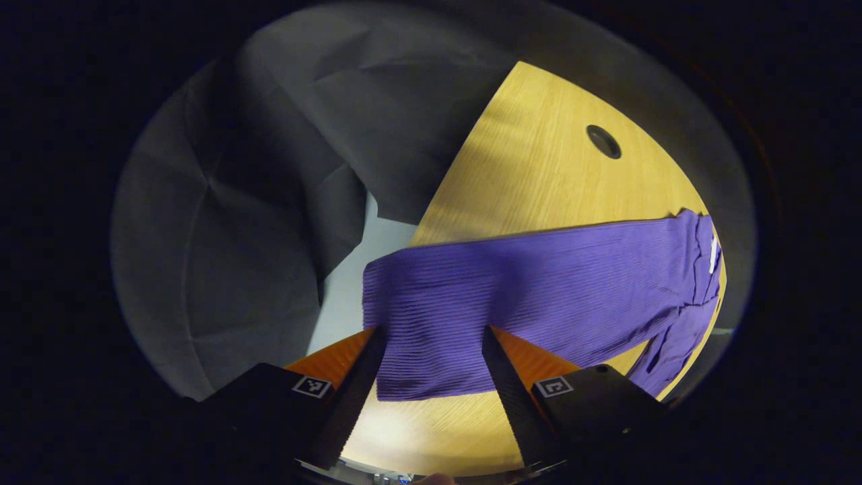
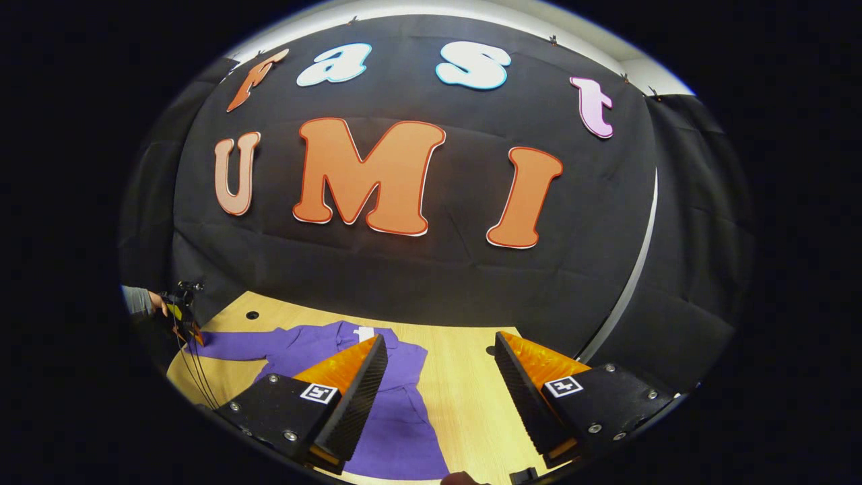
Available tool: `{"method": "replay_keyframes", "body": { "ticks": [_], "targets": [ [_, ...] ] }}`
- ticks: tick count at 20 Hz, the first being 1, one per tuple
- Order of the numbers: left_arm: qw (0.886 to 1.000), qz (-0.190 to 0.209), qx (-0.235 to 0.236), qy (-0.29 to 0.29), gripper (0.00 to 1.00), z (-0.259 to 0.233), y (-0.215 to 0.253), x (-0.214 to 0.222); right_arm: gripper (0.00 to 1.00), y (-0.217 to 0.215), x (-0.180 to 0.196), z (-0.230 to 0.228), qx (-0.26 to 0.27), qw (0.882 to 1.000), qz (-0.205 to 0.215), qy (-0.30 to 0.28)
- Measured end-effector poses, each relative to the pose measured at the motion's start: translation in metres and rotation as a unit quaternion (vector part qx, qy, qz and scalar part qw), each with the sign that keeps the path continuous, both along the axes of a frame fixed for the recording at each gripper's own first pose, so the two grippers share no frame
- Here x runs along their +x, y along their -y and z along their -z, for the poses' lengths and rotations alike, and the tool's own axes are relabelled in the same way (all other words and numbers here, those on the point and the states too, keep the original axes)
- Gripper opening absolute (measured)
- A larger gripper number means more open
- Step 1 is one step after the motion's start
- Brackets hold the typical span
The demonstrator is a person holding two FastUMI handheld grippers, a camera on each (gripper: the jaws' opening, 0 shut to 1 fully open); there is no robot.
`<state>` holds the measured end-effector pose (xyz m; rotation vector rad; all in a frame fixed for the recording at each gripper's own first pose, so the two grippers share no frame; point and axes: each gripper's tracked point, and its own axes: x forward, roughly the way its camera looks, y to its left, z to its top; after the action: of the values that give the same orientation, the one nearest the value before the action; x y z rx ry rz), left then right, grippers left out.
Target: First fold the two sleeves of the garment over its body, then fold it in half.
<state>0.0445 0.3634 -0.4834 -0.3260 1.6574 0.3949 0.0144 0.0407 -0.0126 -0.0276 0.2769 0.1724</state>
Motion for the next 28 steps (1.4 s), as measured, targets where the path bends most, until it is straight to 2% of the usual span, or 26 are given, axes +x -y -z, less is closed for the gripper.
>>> {"method": "replay_keyframes", "body": {
  "ticks": [1, 4, 6, 8, 11, 14, 19, 23, 28],
  "targets": [
    [1.0, 0.003, 0.005, 0.014, 0.92, 0.006, -0.004, 0.003, 0.95, 0.002, 0.001, 0.0, 0.001, 1.0, 0.0, -0.001],
    [1.0, 0.003, 0.009, 0.005, 0.91, 0.002, -0.002, 0.002, 0.95, 0.003, 0.007, 0.006, 0.005, 1.0, 0.0, -0.007],
    [1.0, 0.005, 0.009, 0.01, 0.81, 0.003, 0.002, 0.006, 0.95, 0.003, 0.01, 0.008, 0.008, 1.0, -0.001, -0.009],
    [1.0, 0.007, 0.01, 0.015, 0.56, 0.007, 0.004, 0.01, 0.95, 0.004, 0.011, 0.012, 0.005, 1.0, -0.004, -0.011],
    [1.0, 0.005, 0.005, 0.024, 0.08, 0.004, 0.01, 0.014, 0.95, 0.009, 0.016, 0.017, 0.001, 1.0, -0.006, -0.018],
    [0.999, 0.005, -0.007, 0.044, 0.05, -0.013, 0.022, 0.023, 0.95, 0.017, 0.023, 0.016, 0.012, 1.0, -0.004, -0.016],
    [0.995, 0.041, -0.017, 0.085, 0.04, -0.066, 0.05, 0.043, 0.95, 0.025, 0.036, 0.018, 0.028, 0.999, -0.011, -0.013],
    [0.988, 0.083, -0.029, 0.125, 0.04, -0.117, 0.096, 0.067, 0.96, 0.024, 0.047, 0.02, 0.048, 0.998, -0.031, -0.009],
    [0.974, 0.156, -0.041, 0.161, 0.04, -0.179, 0.187, 0.101, 0.95, 0.031, 0.058, 0.031, 0.059, 0.997, -0.051, -0.008]
  ]
}}
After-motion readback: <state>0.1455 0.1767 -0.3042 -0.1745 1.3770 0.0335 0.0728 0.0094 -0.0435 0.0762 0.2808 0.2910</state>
